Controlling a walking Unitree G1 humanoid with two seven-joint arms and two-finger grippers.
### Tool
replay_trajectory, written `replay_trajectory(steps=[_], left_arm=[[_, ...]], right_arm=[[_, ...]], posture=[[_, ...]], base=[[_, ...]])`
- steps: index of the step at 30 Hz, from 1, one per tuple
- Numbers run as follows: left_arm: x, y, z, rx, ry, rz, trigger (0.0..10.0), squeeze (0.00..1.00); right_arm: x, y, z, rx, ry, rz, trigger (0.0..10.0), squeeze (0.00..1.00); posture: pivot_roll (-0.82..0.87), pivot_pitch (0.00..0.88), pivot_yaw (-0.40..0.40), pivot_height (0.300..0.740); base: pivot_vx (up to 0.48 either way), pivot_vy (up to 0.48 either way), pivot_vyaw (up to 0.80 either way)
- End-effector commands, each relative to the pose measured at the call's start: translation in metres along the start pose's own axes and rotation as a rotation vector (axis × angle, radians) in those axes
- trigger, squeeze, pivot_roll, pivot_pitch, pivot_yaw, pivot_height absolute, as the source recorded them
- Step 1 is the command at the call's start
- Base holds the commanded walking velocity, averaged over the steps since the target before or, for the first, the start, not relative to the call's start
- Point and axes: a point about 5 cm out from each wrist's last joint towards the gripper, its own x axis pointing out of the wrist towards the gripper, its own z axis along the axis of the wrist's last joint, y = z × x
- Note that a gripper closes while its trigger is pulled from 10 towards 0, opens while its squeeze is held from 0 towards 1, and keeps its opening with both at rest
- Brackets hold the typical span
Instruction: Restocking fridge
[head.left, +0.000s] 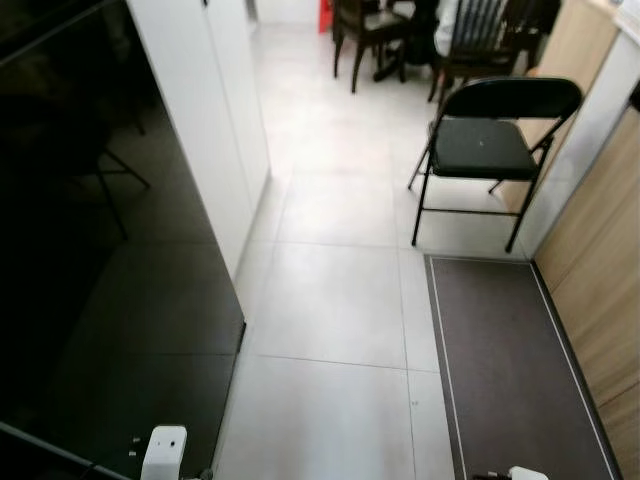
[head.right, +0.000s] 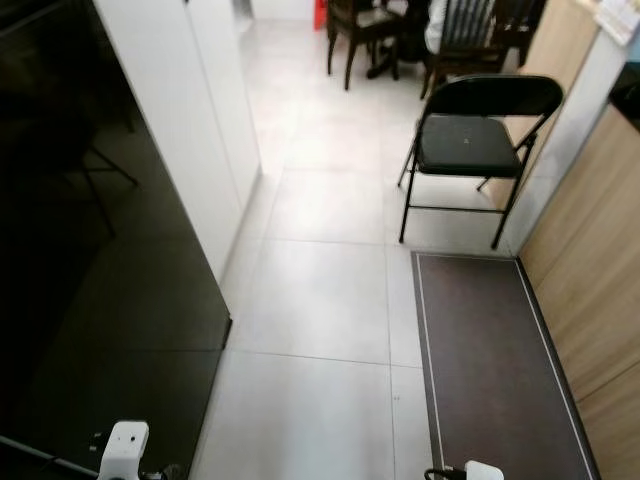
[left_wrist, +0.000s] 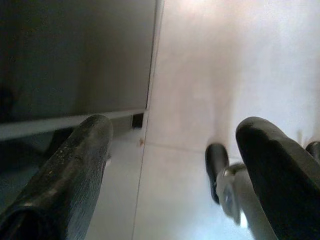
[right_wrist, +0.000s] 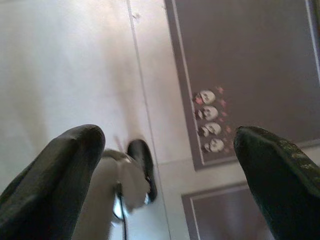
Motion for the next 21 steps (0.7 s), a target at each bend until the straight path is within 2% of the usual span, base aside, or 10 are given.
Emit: replay_trajectory(steps=[1, 21], left_arm=[[-0.0013, 0.0019, -0.0068, -0.002, 0.024, -0.004, 10.0, 0.00], [-0.0008, -0.0017, -0.0056, 0.008, 0.022, -0.035, 10.0, 0.00]], right_arm=[[-0.0009, -0.0007, -0.0037, 0.006, 0.008, -0.002, 10.0, 0.00], [-0.0008, -0.0004, -0.0026, 0.017, -0.004, -0.007, 10.0, 0.00]], posture=[[-0.07, 0.014, 0.047, 0.740], [-0.07, 0.014, 0.050, 0.740]], base=[[0.000, 0.000, 0.00], [0.000, 0.000, 0.00]])
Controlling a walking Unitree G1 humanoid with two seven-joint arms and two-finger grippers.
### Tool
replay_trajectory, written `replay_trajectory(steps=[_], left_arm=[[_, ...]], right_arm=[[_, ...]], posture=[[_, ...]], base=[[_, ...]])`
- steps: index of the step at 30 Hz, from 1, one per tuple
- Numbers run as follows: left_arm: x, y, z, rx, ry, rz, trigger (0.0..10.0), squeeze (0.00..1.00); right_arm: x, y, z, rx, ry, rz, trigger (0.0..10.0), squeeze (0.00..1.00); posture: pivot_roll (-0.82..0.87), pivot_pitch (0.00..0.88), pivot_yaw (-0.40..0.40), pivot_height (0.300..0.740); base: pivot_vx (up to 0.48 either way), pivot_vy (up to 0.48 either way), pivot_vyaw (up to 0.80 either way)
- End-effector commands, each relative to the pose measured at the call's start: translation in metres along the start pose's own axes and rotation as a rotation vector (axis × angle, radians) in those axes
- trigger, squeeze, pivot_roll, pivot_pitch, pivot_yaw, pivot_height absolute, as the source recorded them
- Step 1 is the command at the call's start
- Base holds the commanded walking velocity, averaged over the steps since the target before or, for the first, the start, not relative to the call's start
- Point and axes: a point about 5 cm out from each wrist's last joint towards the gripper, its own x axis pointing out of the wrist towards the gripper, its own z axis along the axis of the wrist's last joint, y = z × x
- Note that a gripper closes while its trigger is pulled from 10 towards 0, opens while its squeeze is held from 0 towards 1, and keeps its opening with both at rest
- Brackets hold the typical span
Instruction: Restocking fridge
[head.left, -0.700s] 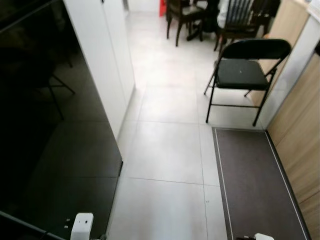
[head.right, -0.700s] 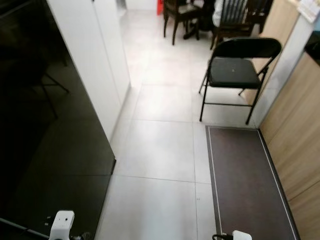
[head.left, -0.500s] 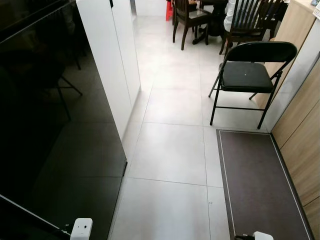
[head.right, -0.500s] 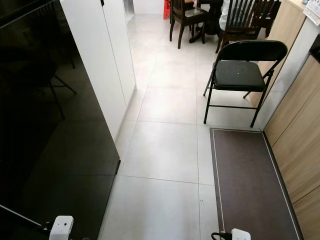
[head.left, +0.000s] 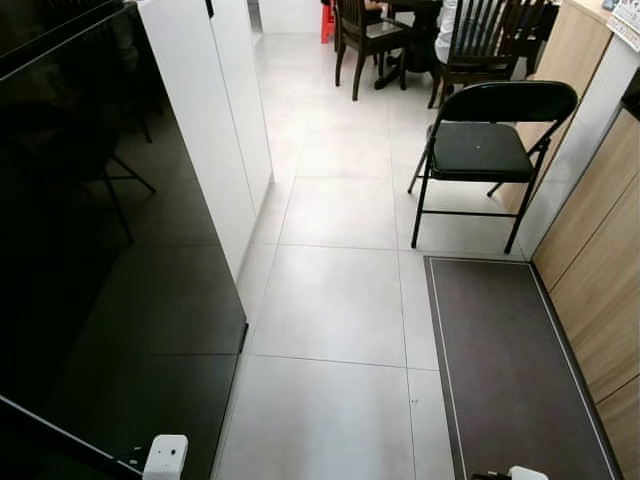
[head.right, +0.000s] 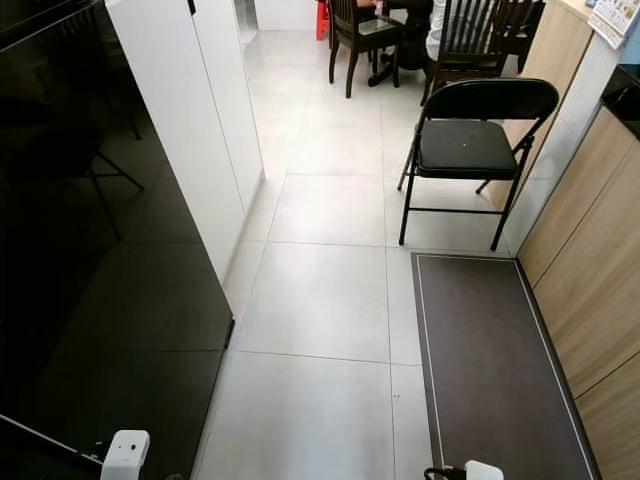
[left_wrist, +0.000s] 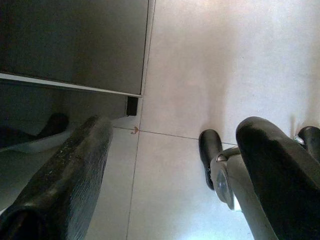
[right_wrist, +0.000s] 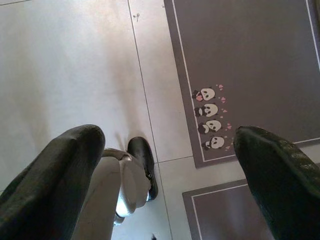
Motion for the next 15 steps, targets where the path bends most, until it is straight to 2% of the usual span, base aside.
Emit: replay_trajectory(steps=[1, 10, 15], left_arm=[[-0.0002, 0.0008, -0.0012, 0.014, 0.009, 0.007, 10.0, 0.00], [0.0004, -0.0008, -0.0006, 0.035, 0.021, 0.004, 10.0, 0.00], [0.0005, -0.0042, -0.0043, 0.076, 0.045, -0.006, 10.0, 0.00]], right_arm=[[-0.0003, 0.0005, -0.0014, 0.011, -0.001, -0.004, 10.0, 0.00], [-0.0003, 0.0013, -0.0012, 0.019, -0.006, 0.001, 10.0, 0.00], [-0.0003, 0.0015, -0.0014, 0.017, -0.005, 0.003, 10.0, 0.00]], posture=[[-0.07, 0.015, 0.050, 0.740], [-0.07, 0.019, 0.050, 0.740], [-0.07, 0.018, 0.051, 0.740]], base=[[0.000, 0.000, 0.00], [0.000, 0.000, 0.00], [0.000, 0.000, 0.00]])
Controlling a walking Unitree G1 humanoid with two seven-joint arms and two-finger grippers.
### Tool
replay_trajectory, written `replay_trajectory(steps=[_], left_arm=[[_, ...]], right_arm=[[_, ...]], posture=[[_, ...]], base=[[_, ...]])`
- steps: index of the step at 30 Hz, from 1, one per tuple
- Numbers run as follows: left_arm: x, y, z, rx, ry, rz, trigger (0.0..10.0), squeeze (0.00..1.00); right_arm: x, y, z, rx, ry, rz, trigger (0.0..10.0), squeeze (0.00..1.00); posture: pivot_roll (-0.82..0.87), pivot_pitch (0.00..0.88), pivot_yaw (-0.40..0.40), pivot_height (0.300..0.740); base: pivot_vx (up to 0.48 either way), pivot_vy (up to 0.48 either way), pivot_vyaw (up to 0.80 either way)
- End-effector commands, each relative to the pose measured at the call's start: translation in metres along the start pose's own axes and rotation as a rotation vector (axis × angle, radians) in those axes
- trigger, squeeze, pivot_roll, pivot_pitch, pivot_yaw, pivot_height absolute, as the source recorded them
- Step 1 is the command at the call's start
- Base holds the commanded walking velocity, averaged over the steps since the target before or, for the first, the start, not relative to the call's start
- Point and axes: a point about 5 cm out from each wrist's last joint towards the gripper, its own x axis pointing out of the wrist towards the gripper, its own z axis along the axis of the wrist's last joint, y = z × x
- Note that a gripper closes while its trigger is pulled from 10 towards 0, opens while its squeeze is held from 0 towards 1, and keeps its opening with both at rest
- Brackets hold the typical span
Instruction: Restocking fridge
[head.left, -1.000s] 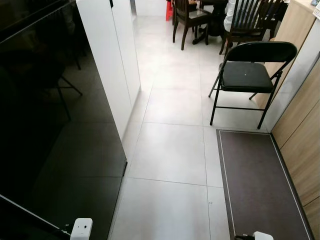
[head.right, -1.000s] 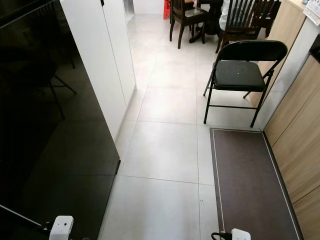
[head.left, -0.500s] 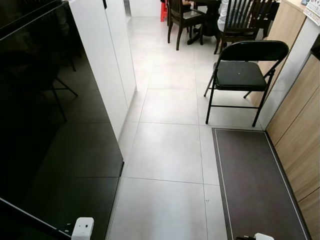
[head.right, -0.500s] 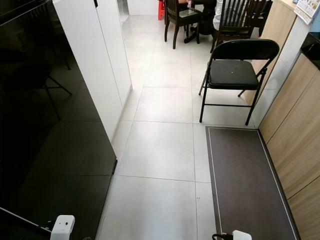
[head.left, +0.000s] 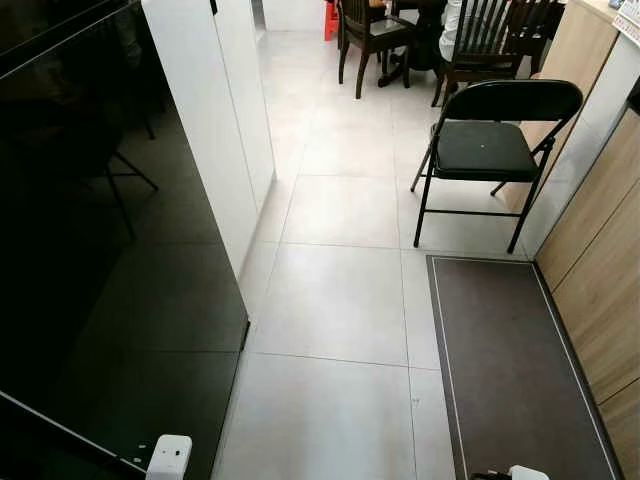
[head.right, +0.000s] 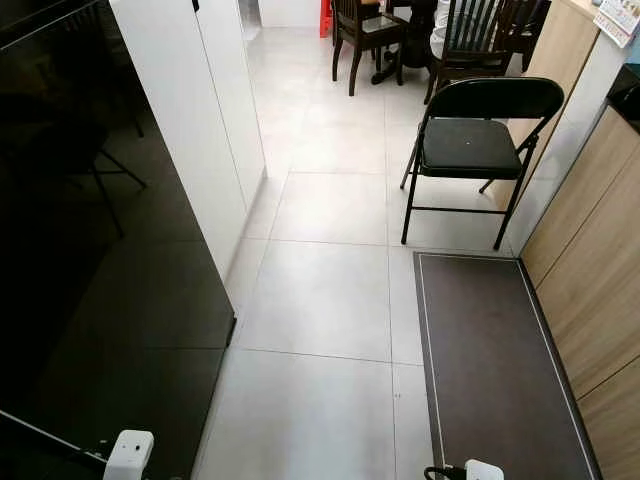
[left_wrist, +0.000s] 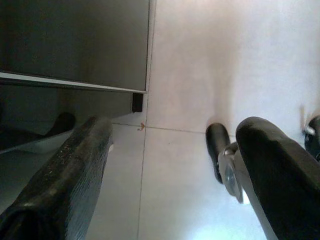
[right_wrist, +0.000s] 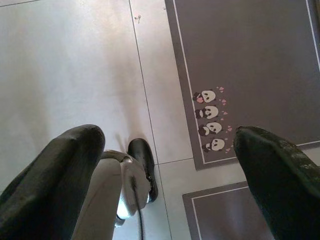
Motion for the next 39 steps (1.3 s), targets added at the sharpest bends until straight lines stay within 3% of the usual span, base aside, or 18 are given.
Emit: replay_trajectory(steps=[1, 5, 39], left_arm=[[-0.0001, -0.0025, -0.0049, 0.012, 0.033, -0.018, 10.0, 0.00], [-0.0001, -0.0036, -0.0050, -0.019, 0.028, -0.030, 10.0, 0.00], [-0.0009, -0.0014, -0.0078, 0.014, 0.036, -0.019, 10.0, 0.00]], right_arm=[[-0.0003, 0.0011, -0.0022, 0.013, 0.005, 0.002, 10.0, 0.00], [-0.0003, 0.0012, -0.0025, 0.008, 0.009, 0.004, 10.0, 0.00], [-0.0014, 0.0015, -0.0067, 0.003, 0.015, 0.009, 10.0, 0.00]], posture=[[-0.07, 0.019, 0.051, 0.740], [-0.07, 0.018, 0.051, 0.740], [-0.08, 0.000, 0.057, 0.740]], base=[[0.000, 0.000, 0.00], [0.000, 0.000, 0.00], [0.000, 0.000, 0.00]])
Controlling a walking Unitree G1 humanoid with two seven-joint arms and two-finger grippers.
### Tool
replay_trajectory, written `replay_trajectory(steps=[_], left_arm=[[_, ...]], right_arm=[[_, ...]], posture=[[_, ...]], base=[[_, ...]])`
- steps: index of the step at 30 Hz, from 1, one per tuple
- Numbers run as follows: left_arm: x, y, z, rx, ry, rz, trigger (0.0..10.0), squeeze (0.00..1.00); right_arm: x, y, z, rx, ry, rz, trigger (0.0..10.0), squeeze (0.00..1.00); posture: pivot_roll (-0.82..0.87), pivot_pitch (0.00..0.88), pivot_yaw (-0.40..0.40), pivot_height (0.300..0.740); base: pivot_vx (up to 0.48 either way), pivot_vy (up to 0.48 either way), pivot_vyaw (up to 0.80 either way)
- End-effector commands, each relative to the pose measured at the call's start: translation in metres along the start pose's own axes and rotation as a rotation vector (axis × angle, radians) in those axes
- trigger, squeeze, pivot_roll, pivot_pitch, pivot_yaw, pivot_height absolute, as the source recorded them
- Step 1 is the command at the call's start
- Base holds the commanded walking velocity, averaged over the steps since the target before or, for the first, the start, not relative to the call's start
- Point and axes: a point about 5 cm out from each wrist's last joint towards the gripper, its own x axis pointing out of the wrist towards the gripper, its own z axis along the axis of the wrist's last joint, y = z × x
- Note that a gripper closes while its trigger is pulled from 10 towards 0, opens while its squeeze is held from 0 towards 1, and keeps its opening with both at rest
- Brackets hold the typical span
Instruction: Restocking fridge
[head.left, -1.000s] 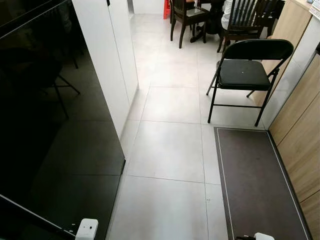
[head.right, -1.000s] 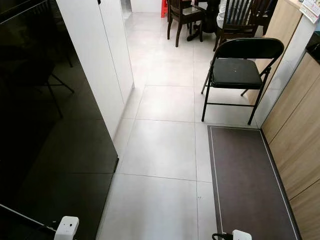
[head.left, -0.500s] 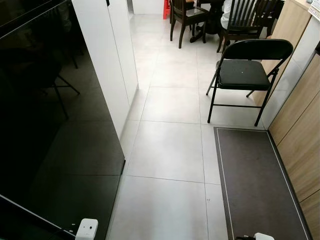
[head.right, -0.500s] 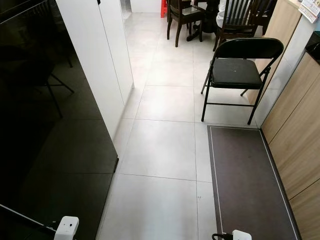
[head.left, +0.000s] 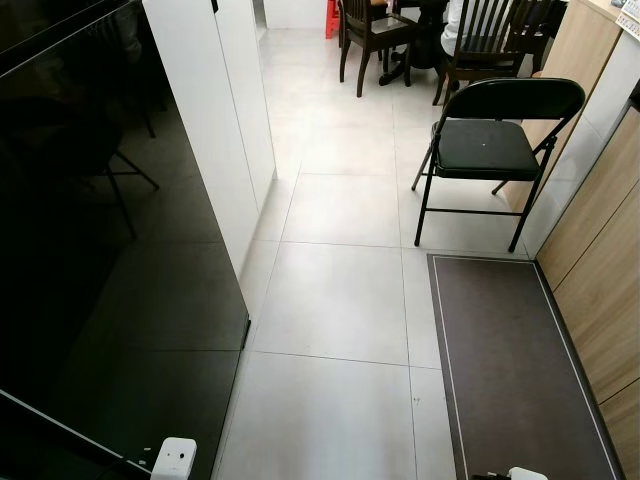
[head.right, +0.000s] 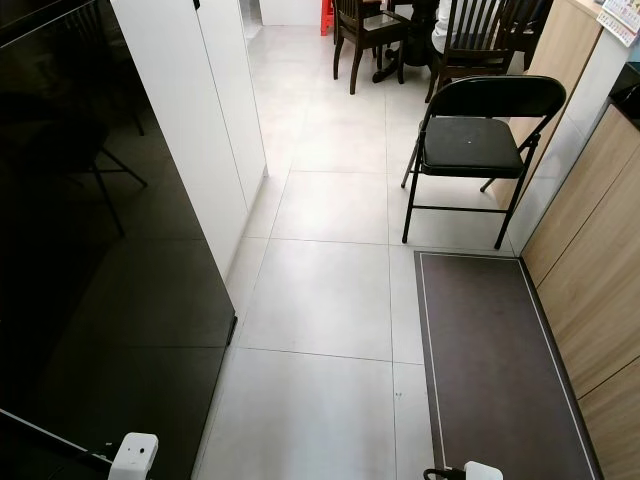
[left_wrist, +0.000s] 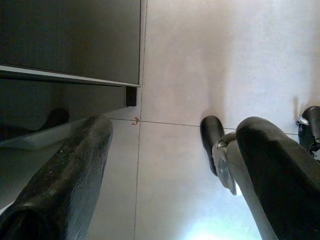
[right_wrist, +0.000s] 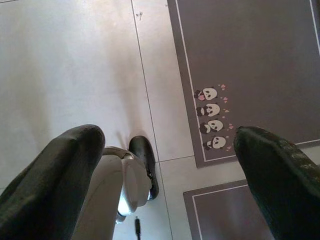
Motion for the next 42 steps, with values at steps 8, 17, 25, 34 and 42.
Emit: replay_trajectory(steps=[8, 17, 25, 34, 42], left_arm=[[-0.0011, 0.0025, -0.0057, 0.014, 0.020, 0.005, 10.0, 0.00], [-0.0011, 0.0025, -0.0057, 0.014, 0.020, 0.005, 10.0, 0.00], [-0.0011, 0.0025, -0.0057, 0.014, 0.020, 0.005, 10.0, 0.00], [0.0000, 0.0001, -0.0010, -0.022, 0.005, 0.000, 10.0, 0.00], [0.0008, -0.0026, 0.0024, -0.038, -0.002, -0.011, 10.0, 0.00]], right_arm=[[-0.0009, 0.0011, -0.0045, 0.005, 0.009, 0.005, 10.0, 0.00], [-0.0009, 0.0011, -0.0045, 0.005, 0.009, 0.005, 10.0, 0.00], [-0.0009, 0.0011, -0.0045, 0.005, 0.009, 0.005, 10.0, 0.00], [-0.0001, 0.0013, -0.0018, 0.007, 0.009, 0.013, 10.0, 0.00], [0.0004, 0.0014, 0.0002, 0.010, 0.006, 0.017, 10.0, 0.00]], posture=[[-0.08, 0.000, 0.058, 0.740], [-0.08, 0.000, 0.058, 0.740], [-0.08, 0.000, 0.058, 0.740], [-0.08, 0.000, 0.050, 0.740], [-0.08, 0.000, 0.050, 0.740]], base=[[0.000, 0.000, 0.00], [0.000, 0.000, 0.00], [0.000, 0.000, 0.00], [0.000, 0.000, 0.00], [0.000, 0.000, 0.00]])
